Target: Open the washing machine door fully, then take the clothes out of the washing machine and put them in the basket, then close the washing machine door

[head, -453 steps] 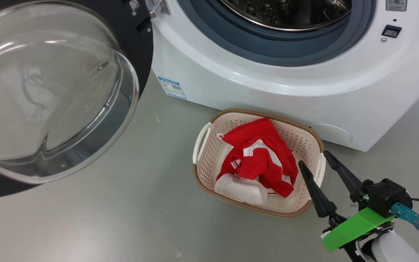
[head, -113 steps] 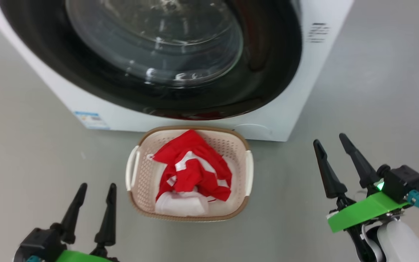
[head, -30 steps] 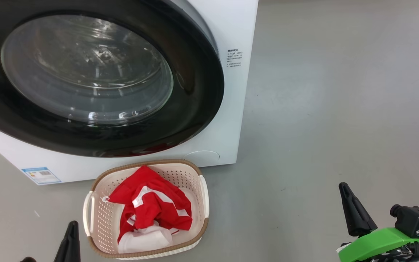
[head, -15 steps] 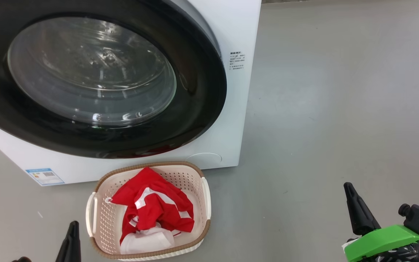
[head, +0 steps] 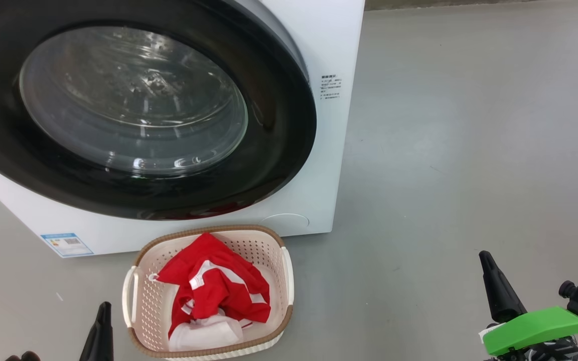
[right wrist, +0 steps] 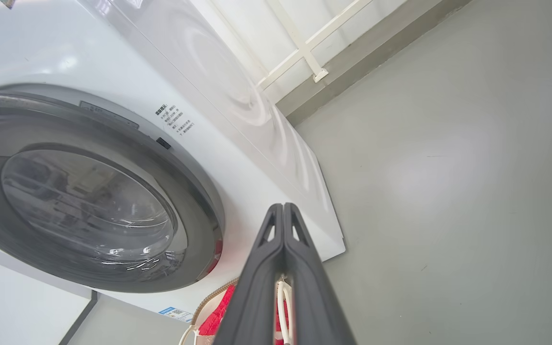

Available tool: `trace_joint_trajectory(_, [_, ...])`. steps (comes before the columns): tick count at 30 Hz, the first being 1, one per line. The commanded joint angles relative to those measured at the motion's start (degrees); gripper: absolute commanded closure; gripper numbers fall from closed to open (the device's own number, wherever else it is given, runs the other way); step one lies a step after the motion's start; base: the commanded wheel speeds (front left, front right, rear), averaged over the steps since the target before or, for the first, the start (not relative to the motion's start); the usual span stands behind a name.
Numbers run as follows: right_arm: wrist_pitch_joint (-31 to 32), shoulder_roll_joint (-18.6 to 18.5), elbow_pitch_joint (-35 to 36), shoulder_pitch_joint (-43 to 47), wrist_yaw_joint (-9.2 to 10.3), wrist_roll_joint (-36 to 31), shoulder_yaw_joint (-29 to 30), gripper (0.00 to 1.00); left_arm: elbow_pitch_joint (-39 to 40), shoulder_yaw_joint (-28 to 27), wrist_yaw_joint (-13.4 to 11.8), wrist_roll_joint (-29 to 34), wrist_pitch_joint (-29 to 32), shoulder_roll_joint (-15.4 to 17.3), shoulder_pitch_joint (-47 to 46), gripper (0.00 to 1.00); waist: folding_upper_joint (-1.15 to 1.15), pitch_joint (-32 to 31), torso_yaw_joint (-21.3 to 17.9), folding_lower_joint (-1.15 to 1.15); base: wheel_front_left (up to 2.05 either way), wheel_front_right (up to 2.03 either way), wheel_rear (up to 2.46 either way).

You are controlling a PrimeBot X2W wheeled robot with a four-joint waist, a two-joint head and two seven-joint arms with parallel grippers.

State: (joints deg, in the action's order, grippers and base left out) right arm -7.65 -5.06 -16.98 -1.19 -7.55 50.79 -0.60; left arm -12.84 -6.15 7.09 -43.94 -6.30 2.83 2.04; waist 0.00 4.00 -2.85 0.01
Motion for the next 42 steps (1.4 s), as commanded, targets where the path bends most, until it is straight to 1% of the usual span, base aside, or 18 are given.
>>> trace_joint_trajectory(1, [0.5,-0.4,1.6,-1.8,0.03,1.9,0.2,1.00,1.1,-0.8,0.2,-1.8,0.4,0.6,-2.3,1.00,0.00,-0.1,0.1,0.00,0.00,0.00,0.00])
trace_joint_trajectory(42, [7.3,0.4,2.4,-3.5,0.05,24.0,3.2,1.00,-0.2,-0.6,0.3,-27.0,7.2,0.3,-5.5,1.00,0.00,-2.1,1.6,-0.01,0.00,0.00,0.00])
